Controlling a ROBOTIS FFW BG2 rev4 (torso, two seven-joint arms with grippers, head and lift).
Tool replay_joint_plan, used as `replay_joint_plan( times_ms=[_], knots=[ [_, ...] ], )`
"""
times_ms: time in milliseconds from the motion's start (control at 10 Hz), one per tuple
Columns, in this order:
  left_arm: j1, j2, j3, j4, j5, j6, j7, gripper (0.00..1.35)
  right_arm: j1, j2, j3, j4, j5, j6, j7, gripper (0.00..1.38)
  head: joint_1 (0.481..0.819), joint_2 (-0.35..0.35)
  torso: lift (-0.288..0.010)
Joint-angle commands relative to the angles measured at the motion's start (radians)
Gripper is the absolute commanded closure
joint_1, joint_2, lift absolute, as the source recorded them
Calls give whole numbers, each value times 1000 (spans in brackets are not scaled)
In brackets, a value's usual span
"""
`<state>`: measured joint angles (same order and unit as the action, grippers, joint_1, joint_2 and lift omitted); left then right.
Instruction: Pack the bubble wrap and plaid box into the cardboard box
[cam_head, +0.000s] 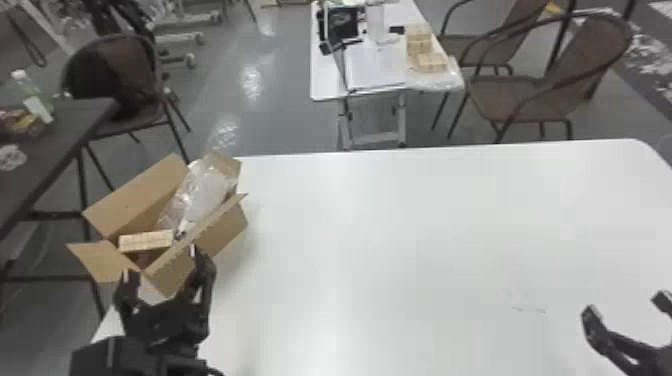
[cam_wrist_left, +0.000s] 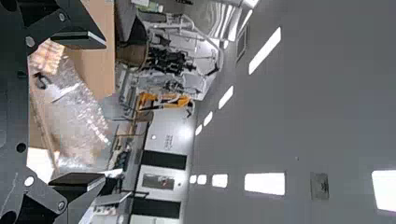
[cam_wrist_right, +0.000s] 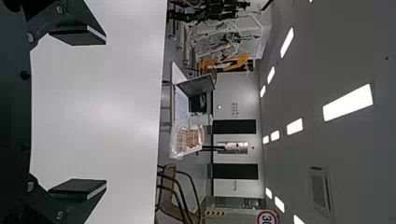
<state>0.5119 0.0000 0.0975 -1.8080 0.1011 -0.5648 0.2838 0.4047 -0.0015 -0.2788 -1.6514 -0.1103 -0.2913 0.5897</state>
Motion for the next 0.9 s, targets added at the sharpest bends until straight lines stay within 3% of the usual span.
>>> replay_joint_plan(
  times_ms=[0, 200, 300, 800],
  knots=[
    [76, 3, -48, 12, -83, 16, 0, 280, 29, 2, 16, -4, 43, -51, -45, 205, 695, 111, -89],
    [115, 66, -119, 45, -97, 23, 0, 280, 92, 2, 67, -5, 141, -132, -146, 205, 695, 61, -89],
    [114, 80, -128, 50, -95, 32, 0, 280, 109, 2, 104, -1, 155, -147, -205, 205, 695, 47, -89],
    [102, 90, -139, 58, -87, 36, 0, 282, 86, 2, 148, 19, 119, -147, -226, 205, 695, 79, -89]
  ],
)
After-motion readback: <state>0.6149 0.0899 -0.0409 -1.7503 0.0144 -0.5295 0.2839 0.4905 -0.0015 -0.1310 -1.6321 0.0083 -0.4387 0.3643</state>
